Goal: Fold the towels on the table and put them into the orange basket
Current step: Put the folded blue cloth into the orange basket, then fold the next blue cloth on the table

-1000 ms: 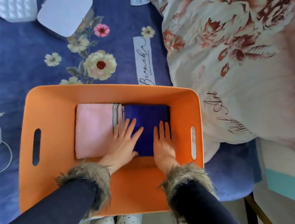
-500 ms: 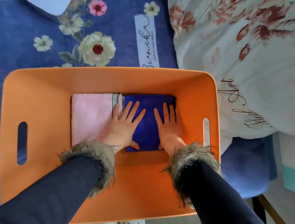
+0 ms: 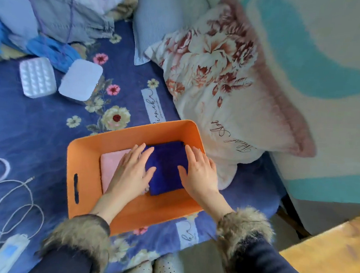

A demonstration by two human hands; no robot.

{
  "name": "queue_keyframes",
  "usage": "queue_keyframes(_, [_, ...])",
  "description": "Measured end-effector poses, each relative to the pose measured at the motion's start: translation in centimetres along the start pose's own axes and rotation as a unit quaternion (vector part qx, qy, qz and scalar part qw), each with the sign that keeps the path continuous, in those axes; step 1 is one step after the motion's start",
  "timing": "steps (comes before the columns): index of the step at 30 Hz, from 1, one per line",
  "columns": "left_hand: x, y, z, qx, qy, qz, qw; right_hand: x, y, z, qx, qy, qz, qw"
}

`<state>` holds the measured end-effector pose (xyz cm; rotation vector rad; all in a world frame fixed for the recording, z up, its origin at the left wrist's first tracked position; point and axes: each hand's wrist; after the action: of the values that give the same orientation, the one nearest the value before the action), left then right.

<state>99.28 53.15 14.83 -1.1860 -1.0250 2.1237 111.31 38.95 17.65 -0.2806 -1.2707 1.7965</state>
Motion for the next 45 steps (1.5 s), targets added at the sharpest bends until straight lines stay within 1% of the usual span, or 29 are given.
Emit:
queue_keyframes(2, [-2.3,-1.7,0.8,-0.016,0.045,-0.008,0.999,-0.6,-2.0,2.6,-0.046,0.030,-0.007,0.998])
queue_keyframes(5, [-5.8,-3.3,1.6,-0.014,0.116,-0.023,0.993,-1.6,-4.0,6.8,-0.108,0.095,-0.035,0.989])
queue_keyframes(9, [-10.4,-3.5,3.9,0.030,0.212,-0.049,0.976,-2.8,-4.0,13.7,-0.176,0.191,-0.058,0.964])
queue_keyframes(10, [-11.3,-3.3,4.8,0.042,0.241,-0.058,0.968,-3.0,-3.6,15.6,-0.190,0.216,-0.069,0.955])
queue_keyframes(13, [-13.9,-1.9,7.6,0.086,0.322,-0.077,0.940,-3.3,-2.2,21.8,-0.202,0.284,-0.111,0.931])
queue_keyframes(15, [-15.9,-0.8,9.4,0.120,0.375,-0.089,0.915,-3.4,-0.9,26.2,-0.228,0.335,-0.138,0.904])
queue_keyframes(17, [-18.3,0.5,11.3,0.153,0.425,-0.104,0.886,-3.6,0.4,30.8,-0.256,0.389,-0.167,0.869])
queue_keyframes(20, [-22.6,2.4,15.0,0.193,0.500,-0.121,0.836,-3.4,2.7,37.9,-0.273,0.467,-0.195,0.818])
queue_keyframes(24, [-28.2,5.1,21.8,0.224,0.614,-0.150,0.742,-1.8,6.3,47.4,-0.310,0.560,-0.215,0.738])
queue_keyframes(26, [-29.9,7.0,26.0,0.242,0.659,-0.156,0.695,-0.2,8.6,52.0,-0.328,0.601,-0.227,0.693])
queue_keyframes(29, [-30.5,9.8,33.5,0.261,0.713,-0.165,0.629,3.6,12.4,58.7,-0.338,0.657,-0.241,0.630])
queue_keyframes(32, [-29.7,12.1,41.5,0.292,0.748,-0.162,0.573,8.2,16.6,64.8,-0.348,0.698,-0.254,0.572])
queue_keyframes(35, [-27.2,14.2,50.1,0.325,0.779,-0.158,0.512,14.0,21.7,70.5,-0.353,0.738,-0.265,0.510])
queue_keyframes(39, [-22.7,17.3,60.9,0.370,0.811,-0.179,0.417,22.1,28.6,76.9,-0.338,0.789,-0.284,0.427])
queue_keyframes(42, [-19.0,18.6,68.3,0.404,0.815,-0.188,0.370,27.8,33.2,80.9,-0.332,0.814,-0.305,0.367])
queue_keyframes(45, [-15.9,19.9,74.4,0.438,0.811,-0.217,0.322,32.1,36.7,84.3,-0.339,0.828,-0.317,0.315])
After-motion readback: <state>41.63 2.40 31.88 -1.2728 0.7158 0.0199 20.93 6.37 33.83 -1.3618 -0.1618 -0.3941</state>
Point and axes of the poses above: each hand's wrist, its own z-axis away from the middle knuckle, its own y-axis out of the palm, x = y × z, and after that the axes turned 8 degrees about x, right-handed
